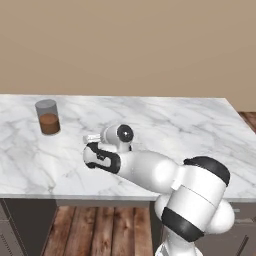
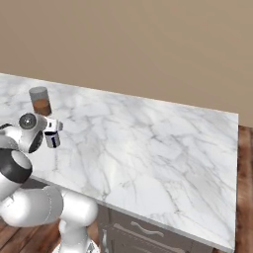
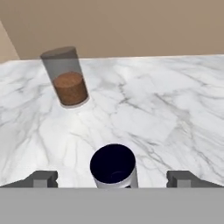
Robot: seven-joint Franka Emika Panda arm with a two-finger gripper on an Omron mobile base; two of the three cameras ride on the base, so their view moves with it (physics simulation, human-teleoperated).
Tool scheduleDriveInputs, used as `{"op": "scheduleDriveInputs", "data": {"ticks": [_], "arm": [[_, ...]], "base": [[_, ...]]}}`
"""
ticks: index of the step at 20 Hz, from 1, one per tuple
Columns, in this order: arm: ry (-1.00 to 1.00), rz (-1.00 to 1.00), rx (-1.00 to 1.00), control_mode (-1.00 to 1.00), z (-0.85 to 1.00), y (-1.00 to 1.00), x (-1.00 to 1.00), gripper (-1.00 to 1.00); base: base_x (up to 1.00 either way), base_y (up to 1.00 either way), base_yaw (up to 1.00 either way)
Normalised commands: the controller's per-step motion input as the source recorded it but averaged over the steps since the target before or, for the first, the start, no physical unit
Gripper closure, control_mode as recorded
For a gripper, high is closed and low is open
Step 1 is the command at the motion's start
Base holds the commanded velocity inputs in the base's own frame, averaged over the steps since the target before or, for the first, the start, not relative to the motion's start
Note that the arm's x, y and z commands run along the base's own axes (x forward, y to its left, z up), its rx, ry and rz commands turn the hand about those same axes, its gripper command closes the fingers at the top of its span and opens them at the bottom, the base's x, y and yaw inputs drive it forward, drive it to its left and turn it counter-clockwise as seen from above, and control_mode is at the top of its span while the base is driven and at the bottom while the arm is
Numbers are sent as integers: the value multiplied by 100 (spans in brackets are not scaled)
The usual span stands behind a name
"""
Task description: Open the cabinet directly in front. Then move the wine and the mug to the dining counter with the jar on it.
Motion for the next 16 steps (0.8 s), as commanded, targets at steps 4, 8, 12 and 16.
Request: {"op": "scheduleDriveInputs", "data": {"ticks": [4,8,12,16], "arm": [[13,-17,-1,-100,96,31,0,-100],[23,-17,-4,-100,100,-7,-19,-100],[5,1,-3,-100,67,-83,-96,-100],[-9,8,0,-100,-6,-99,-100,-100]], "base": [[0,0,0],[0,0,0],[0,0,0],[0,0,0]]}}
